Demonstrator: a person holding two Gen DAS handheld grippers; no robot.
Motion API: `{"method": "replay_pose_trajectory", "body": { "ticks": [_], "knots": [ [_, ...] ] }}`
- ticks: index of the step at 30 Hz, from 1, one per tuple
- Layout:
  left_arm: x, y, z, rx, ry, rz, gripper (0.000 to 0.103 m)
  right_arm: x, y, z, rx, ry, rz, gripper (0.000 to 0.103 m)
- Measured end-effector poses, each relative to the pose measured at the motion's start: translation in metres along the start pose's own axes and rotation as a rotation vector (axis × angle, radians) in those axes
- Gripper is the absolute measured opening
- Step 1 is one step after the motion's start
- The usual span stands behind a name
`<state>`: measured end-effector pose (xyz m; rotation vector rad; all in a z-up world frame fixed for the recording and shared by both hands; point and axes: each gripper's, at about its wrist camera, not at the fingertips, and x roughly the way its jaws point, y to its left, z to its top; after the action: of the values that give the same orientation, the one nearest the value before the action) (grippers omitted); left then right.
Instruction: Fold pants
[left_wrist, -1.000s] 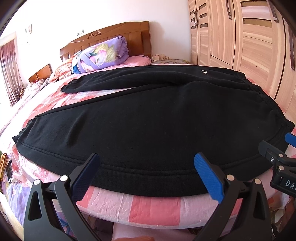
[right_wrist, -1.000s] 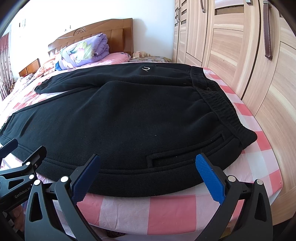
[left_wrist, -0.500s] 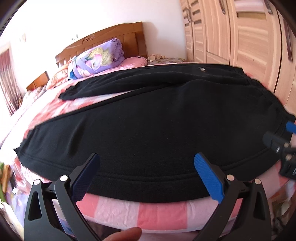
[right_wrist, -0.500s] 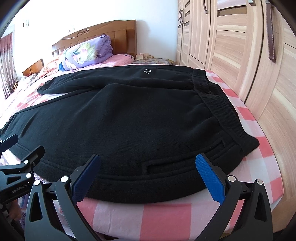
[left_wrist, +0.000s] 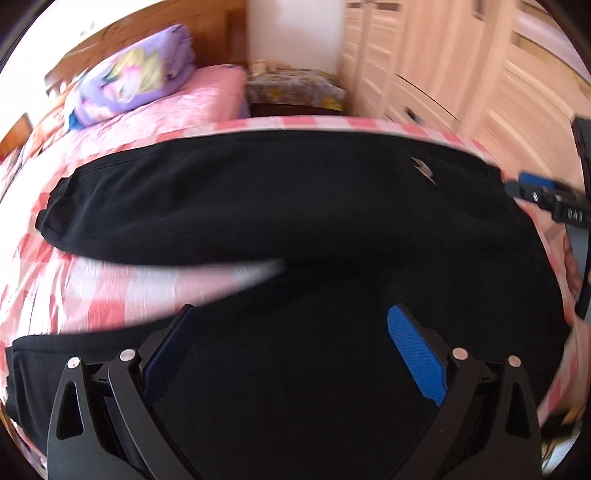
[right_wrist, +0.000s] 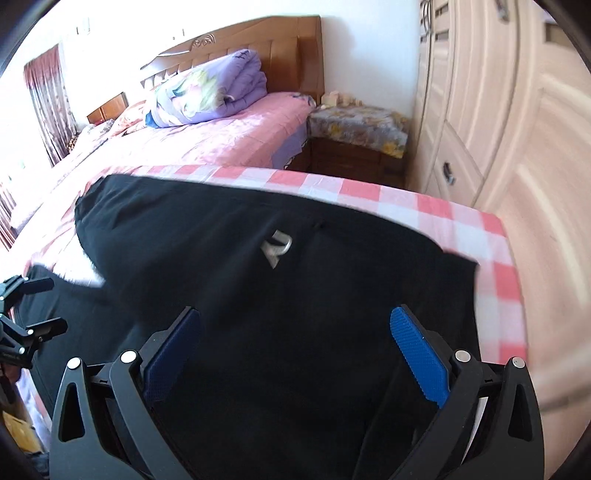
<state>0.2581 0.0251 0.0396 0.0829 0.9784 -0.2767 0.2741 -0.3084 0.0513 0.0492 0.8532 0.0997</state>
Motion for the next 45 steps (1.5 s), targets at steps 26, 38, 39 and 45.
{"method": "replay_pose_trajectory", "body": {
  "ticks": [26,38,39,45],
  "knots": [
    [0.158,0.055,0.160,-0.685,0.320,-0.201,0.101,0.046,0.011,0.030,-0.309,-0.027,0.071,0.010],
    [0.145,0.061,0.140,-0.777,0.278,-0.233,0.084,-0.052,0.085,-0.073,-0.406,-0.249,-0.053,0.009],
    [0.138,0.059,0.135,-0.746,0.269,-0.211,0.059,-0.051,0.086,-0.075,-0.399,-0.245,-0.058,0.009],
    [0.052,0.054,0.100,-0.545,0.065,-0.214,0.017,-0.078,0.083,-0.095,-0.316,-0.303,-0.030,0.009]
  ]
}}
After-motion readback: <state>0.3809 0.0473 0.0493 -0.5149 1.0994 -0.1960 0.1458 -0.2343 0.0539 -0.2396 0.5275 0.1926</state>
